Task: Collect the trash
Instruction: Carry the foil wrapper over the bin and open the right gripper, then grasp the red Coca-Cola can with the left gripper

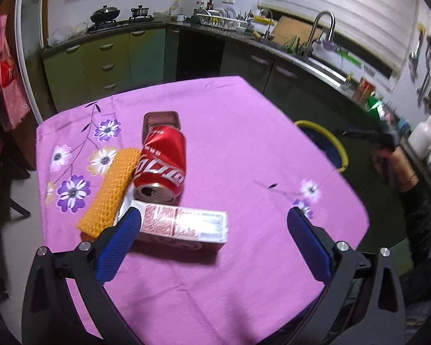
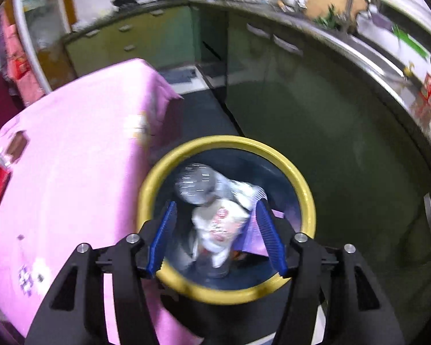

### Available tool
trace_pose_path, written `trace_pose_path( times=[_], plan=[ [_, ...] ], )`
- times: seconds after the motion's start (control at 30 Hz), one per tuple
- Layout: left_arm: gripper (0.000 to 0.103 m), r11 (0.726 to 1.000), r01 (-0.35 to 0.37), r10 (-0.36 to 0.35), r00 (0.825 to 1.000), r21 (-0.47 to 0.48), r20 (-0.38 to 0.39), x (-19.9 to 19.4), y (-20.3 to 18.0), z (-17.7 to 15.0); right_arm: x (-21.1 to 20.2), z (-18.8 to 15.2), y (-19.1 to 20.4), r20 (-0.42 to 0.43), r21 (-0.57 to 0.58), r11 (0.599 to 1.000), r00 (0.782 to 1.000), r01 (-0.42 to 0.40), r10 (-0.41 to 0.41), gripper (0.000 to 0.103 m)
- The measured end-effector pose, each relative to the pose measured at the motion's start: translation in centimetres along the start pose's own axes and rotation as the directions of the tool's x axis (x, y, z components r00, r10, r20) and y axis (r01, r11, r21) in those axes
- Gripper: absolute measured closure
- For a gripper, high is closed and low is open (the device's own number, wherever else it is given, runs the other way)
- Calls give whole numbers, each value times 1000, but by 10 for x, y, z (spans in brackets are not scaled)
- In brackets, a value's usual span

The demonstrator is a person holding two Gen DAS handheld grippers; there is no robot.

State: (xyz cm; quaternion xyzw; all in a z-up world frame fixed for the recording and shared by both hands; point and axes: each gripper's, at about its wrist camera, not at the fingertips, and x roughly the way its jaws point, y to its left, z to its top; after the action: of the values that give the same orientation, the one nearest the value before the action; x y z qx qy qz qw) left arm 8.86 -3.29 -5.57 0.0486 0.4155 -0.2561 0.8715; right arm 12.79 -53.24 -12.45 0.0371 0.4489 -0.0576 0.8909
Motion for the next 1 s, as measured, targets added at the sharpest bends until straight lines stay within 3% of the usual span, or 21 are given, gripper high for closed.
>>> trace_pose_path(
  times=[0.3,0.53,0.63,0.77,0.87,1.0],
  plan=[
    [6,1000,12,-12,999,8,-51,20,9,-11,-29,-9,54,43,-78,991,993,-110,113,43],
    [6,986,80,-102,983,-146,-152,35,16,-21,-32,-4,90,32,-166,974,986,-157,165,41],
    [6,984,74,-101,981,-164,-163,33,16,-28,-35,-3,107,33,-198,963,981,-183,193,41],
    [6,981,83,-105,988,-175,-117,10,23,-21,-42,-6,140,3,-273,925,961,-265,276,41],
    [6,982,77,-86,995,-175,-45,-17,30,-7,-45,-10,166,-8,-337,903,960,-267,280,41],
    [6,987,73,-79,996,-142,-36,-23,35,28,-45,-9,184,-18,-360,890,956,-279,293,41]
  ],
)
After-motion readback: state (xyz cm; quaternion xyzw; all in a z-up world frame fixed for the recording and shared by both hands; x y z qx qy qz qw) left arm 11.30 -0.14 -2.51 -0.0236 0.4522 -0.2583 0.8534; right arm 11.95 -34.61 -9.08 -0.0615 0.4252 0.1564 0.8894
